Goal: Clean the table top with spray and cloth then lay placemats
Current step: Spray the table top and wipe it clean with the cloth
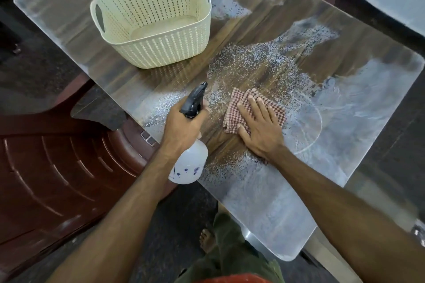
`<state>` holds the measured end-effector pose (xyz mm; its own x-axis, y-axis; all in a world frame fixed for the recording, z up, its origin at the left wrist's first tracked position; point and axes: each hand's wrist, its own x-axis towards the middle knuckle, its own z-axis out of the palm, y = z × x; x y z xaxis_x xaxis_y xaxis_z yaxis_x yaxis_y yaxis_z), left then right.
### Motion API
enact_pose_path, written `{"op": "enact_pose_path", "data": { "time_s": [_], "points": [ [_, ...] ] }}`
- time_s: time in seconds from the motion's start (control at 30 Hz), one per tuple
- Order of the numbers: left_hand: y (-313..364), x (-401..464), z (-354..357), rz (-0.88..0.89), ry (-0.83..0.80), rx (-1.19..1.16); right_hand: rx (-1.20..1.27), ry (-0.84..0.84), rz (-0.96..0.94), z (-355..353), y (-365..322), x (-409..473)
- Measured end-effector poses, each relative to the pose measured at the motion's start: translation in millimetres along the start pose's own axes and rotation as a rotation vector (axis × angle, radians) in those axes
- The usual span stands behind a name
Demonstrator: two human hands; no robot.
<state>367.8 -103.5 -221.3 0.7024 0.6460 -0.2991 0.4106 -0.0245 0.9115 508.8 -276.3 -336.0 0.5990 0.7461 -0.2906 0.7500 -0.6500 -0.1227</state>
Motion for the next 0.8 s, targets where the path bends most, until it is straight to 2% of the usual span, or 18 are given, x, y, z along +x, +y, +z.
{"op": "enact_pose_path", "data": {
  "time_s": [0.07,0.17,0.3,0.47,0.63,0.7,0.8],
  "points": [
    [8,11,1,-0.017,0.006,-0.019,0.016,0.001,0.027,0,19,-9],
    [16,25,3,-0.014,0.018,-0.035,0.045,0.04,0.167,-9,61,-3],
    [20,45,7,0.001,0.022,-0.015,0.059,0.101,0.304,-31,105,60],
    [27,66,19,0.01,0.026,-0.009,0.045,0.115,0.243,-37,79,117],
    [38,81,32,0.025,0.013,-0.024,0.046,0.058,0.065,-22,63,67],
    [41,84,34,0.023,0.012,-0.031,0.055,0.056,0.114,-21,84,54],
    [42,88,34,0.023,0.012,-0.025,0.092,0.125,0.292,-35,129,75]
  ]
}}
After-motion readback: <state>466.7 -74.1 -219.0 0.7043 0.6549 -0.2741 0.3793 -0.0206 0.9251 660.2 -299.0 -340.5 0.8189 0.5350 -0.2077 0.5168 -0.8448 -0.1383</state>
